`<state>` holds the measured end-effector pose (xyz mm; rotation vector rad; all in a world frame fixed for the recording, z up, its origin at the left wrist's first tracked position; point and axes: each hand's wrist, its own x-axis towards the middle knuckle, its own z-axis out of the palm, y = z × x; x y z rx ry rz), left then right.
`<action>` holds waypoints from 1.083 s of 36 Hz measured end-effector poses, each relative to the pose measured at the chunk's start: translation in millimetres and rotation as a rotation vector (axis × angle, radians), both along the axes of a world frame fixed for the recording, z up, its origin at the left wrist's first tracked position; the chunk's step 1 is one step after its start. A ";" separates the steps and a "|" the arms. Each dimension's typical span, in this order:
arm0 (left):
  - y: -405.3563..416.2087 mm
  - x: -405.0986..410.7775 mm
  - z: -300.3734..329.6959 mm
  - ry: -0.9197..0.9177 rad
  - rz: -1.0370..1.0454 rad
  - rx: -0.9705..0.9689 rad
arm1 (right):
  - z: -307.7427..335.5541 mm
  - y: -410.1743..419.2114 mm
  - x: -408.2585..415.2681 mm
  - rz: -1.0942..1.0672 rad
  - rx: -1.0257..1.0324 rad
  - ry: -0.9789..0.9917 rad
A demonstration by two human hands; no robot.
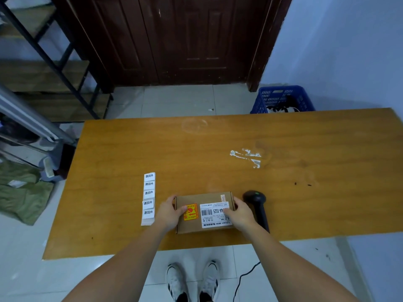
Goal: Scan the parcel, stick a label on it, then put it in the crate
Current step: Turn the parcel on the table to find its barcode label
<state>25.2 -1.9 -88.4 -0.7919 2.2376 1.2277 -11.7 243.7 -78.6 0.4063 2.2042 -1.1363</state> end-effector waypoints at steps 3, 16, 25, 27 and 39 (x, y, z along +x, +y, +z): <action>0.0 0.2 -2.7 0.010 -0.020 -0.035 | -4.6 -2.3 1.2 0.002 0.019 0.030; 10.5 34.1 -10.8 -0.199 0.017 -0.121 | 0.4 -36.3 -36.8 0.432 0.335 0.141; 33.9 57.0 -12.8 -0.295 -0.236 -0.269 | -9.3 -30.7 22.2 0.095 0.340 0.295; 40.5 55.0 -9.7 -0.291 -0.314 -0.293 | -11.5 -26.8 39.6 0.079 0.356 0.259; 39.7 -23.8 21.1 0.112 -0.530 -0.617 | -18.6 -12.3 66.1 0.109 0.339 0.016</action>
